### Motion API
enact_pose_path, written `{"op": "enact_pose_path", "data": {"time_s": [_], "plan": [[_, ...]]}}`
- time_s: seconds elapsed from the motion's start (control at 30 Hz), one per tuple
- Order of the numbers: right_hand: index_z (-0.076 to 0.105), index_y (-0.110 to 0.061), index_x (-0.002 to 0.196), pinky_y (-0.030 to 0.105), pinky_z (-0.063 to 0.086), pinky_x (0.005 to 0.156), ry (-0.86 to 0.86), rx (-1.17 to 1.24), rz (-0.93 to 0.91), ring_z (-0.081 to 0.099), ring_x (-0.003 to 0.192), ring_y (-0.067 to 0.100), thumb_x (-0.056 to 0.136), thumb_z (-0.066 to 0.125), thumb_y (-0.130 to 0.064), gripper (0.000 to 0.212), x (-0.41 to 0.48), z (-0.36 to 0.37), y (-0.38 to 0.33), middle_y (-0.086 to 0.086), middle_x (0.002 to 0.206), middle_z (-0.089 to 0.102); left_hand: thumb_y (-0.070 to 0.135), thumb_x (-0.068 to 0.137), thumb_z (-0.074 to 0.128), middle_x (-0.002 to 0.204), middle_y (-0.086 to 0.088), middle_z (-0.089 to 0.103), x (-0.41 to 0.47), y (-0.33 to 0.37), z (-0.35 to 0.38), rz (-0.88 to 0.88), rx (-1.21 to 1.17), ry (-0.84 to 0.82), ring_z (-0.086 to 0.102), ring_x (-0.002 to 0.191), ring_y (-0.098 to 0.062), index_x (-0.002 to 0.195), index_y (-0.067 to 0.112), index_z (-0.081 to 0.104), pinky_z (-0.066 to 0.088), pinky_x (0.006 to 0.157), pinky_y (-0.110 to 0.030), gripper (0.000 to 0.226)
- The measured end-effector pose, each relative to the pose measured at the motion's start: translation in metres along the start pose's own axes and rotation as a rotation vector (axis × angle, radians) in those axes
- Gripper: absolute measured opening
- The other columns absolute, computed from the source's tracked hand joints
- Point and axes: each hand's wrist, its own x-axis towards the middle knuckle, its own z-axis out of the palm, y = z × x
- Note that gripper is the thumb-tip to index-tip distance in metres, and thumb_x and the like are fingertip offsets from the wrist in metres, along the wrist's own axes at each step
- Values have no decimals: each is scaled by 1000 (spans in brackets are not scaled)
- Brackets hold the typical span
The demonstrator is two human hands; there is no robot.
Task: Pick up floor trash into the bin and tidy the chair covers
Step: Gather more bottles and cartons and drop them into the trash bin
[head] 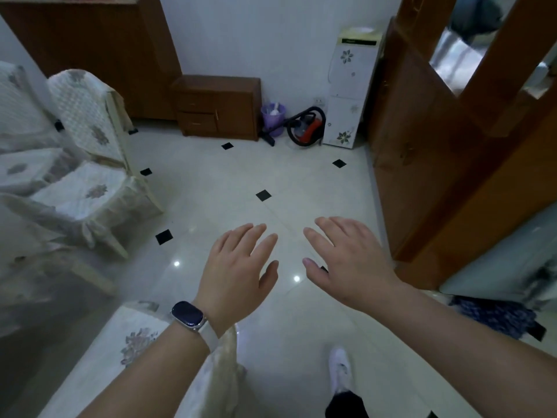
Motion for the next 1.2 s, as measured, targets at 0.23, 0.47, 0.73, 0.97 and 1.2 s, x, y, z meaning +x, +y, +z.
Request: {"op": "enact_pose_path", "data": {"time_s": [0.23, 0.47, 0.73, 0.97, 1.2], "plan": [[67, -11, 120, 45, 46, 94, 54, 98, -24, 59, 109, 32, 91, 50, -43, 47, 67, 49, 115, 13, 122, 64, 33, 89, 60, 127, -11, 64, 115, 9, 54, -46, 57, -23, 58, 118, -34, 121, 13, 66, 47, 97, -48, 39], [65, -11, 124, 45, 43, 96, 85, 143, -134, 57, 113, 33, 91, 47, -43, 48, 144, 71, 192, 14, 125, 62, 32, 89, 62, 128, -11, 64, 207, 6, 77, -115, 123, 27, 58, 119, -34, 122, 12, 66, 47, 98, -48, 39], [65, -9, 124, 48, 46, 96, 111, 240, -234, 58, 114, 34, 91, 48, -42, 49, 239, 113, 201, 15, 126, 62, 32, 87, 62, 126, -10, 65, 247, -61, 99, -194, 240, 27, 58, 117, -33, 120, 12, 66, 42, 97, -44, 39], [64, -10, 125, 48, 46, 97, 49, 168, -278, 57, 115, 33, 90, 48, -43, 50, 346, 180, 193, 14, 127, 62, 32, 87, 63, 126, -10, 65, 296, -167, 151, -210, 207, 43, 59, 117, -32, 120, 12, 66, 46, 96, -46, 38], [65, -10, 124, 47, 47, 93, 83, 127, -297, 58, 113, 34, 91, 48, -43, 49, 489, 220, 170, 15, 125, 63, 31, 88, 61, 129, -10, 63, 352, -305, 174, -189, 166, 60, 56, 120, -31, 122, 12, 65, 41, 98, -43, 39]]}}
